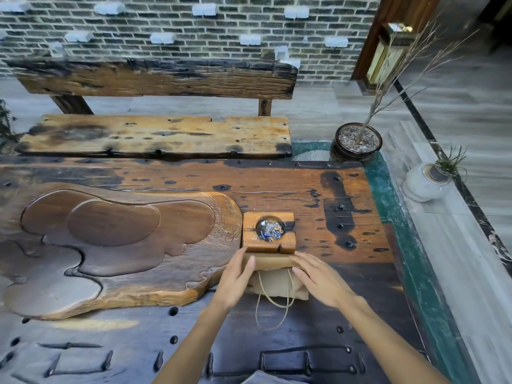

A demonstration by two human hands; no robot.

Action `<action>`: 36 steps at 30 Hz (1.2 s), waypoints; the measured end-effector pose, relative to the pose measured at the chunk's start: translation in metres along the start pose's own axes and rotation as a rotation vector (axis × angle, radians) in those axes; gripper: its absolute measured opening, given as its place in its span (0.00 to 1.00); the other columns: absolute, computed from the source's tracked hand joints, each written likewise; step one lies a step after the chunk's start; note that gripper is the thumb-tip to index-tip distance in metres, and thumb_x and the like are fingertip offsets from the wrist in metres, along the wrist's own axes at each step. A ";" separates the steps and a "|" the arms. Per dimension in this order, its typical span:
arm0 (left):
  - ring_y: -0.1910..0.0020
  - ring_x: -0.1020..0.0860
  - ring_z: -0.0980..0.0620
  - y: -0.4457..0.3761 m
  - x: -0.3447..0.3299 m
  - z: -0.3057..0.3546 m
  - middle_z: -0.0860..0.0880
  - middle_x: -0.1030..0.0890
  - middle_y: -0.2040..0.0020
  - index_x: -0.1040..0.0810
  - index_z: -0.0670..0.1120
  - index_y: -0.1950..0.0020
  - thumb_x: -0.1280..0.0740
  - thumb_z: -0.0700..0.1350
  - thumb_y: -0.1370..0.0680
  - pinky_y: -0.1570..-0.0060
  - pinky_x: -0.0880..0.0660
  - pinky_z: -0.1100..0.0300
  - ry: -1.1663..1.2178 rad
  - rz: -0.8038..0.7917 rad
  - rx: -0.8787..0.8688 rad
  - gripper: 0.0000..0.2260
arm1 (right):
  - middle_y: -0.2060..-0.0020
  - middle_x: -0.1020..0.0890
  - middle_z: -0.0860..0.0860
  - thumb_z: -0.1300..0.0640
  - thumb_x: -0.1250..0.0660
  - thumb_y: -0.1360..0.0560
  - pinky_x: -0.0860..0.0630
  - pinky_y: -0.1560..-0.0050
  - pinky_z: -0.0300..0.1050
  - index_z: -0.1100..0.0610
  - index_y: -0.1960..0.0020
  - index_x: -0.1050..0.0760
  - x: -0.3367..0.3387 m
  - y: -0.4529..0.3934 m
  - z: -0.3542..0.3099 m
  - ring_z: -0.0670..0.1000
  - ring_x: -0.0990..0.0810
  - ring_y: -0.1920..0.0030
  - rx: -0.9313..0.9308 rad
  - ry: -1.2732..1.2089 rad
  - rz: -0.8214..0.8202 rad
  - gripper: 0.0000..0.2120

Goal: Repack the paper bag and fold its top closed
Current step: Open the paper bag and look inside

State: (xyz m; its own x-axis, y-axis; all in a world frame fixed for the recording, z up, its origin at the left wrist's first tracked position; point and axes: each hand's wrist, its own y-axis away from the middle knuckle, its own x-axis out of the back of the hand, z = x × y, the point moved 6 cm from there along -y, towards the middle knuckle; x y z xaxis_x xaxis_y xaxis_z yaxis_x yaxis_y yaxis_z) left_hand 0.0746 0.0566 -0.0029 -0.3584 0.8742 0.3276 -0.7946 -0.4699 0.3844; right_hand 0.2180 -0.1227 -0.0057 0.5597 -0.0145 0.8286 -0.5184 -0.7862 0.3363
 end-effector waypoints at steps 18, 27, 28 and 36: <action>0.22 0.44 0.47 0.048 -0.011 0.011 0.45 0.55 0.19 0.59 0.47 0.21 0.35 0.61 0.24 0.29 0.39 0.56 -0.220 0.215 0.031 0.44 | 0.28 0.27 0.42 0.40 0.57 0.17 0.30 0.33 0.48 0.31 0.26 0.43 0.013 0.013 -0.012 0.48 0.28 0.29 -0.017 -0.056 0.047 0.21; 0.45 0.19 0.42 0.053 -0.010 -0.011 0.45 0.15 0.48 0.43 0.54 0.26 0.47 0.71 0.26 0.46 0.23 0.46 -0.346 0.277 0.103 0.34 | 0.32 0.23 0.44 0.40 0.59 0.18 0.25 0.38 0.50 0.32 0.25 0.44 0.011 0.025 -0.014 0.50 0.24 0.34 -0.029 -0.005 0.091 0.21; 0.45 0.19 0.43 0.053 -0.010 -0.011 0.45 0.15 0.47 0.40 0.55 0.28 0.47 0.73 0.28 0.45 0.23 0.46 -0.318 0.263 0.106 0.34 | 0.32 0.23 0.44 0.40 0.58 0.18 0.25 0.38 0.51 0.33 0.25 0.44 0.011 0.026 -0.014 0.50 0.24 0.34 -0.034 0.000 0.090 0.21; 0.44 0.21 0.40 0.055 -0.008 -0.011 0.40 0.16 0.48 0.47 0.55 0.24 0.49 0.72 0.26 0.41 0.26 0.46 -0.178 0.215 0.167 0.35 | 0.30 0.25 0.44 0.40 0.58 0.18 0.27 0.36 0.52 0.33 0.25 0.44 0.010 0.030 -0.015 0.51 0.24 0.33 -0.042 -0.018 0.049 0.22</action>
State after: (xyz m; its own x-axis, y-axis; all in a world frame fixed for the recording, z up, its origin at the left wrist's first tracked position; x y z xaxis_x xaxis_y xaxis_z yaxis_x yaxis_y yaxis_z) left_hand 0.0287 0.0249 0.0058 -0.4065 0.7246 0.5565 -0.6133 -0.6679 0.4217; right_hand 0.1985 -0.1378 0.0193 0.5441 -0.0638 0.8366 -0.5720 -0.7577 0.3143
